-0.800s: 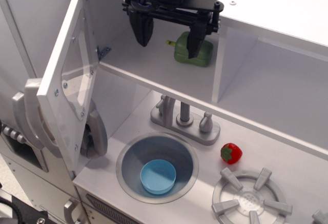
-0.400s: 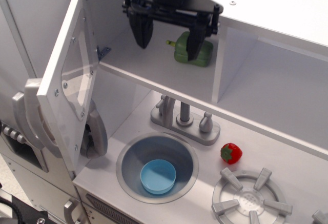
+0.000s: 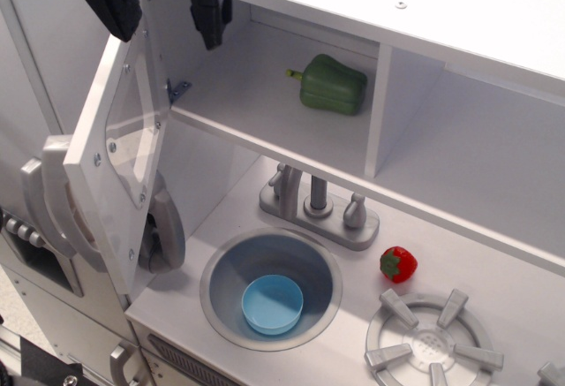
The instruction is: Close microwave
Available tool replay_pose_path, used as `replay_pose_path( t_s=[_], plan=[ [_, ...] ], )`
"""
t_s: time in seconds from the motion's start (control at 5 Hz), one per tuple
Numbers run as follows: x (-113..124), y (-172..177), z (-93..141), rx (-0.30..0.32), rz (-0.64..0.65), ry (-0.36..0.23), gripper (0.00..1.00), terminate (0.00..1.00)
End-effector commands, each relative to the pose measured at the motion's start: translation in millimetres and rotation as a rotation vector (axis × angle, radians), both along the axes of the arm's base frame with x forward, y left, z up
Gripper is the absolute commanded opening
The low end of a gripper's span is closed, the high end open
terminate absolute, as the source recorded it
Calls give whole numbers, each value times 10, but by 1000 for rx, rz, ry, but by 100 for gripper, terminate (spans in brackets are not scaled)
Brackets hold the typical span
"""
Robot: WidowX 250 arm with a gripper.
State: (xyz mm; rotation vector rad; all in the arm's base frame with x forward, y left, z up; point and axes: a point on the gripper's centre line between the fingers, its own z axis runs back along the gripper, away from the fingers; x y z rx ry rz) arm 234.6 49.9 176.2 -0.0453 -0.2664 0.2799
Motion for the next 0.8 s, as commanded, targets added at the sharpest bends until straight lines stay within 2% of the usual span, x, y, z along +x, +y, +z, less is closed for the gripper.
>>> replay_pose_path(
  t_s=[0.0, 0.2, 0.4, 0.6],
  plan=[
    [-283, 486, 23, 32, 72, -21, 100, 0],
    [-336, 555, -151, 67, 106, -1, 100, 0],
    [-269, 542, -318, 90, 152, 12, 100, 0],
    [-176, 518, -462, 86, 170, 11, 100, 0]
  ],
)
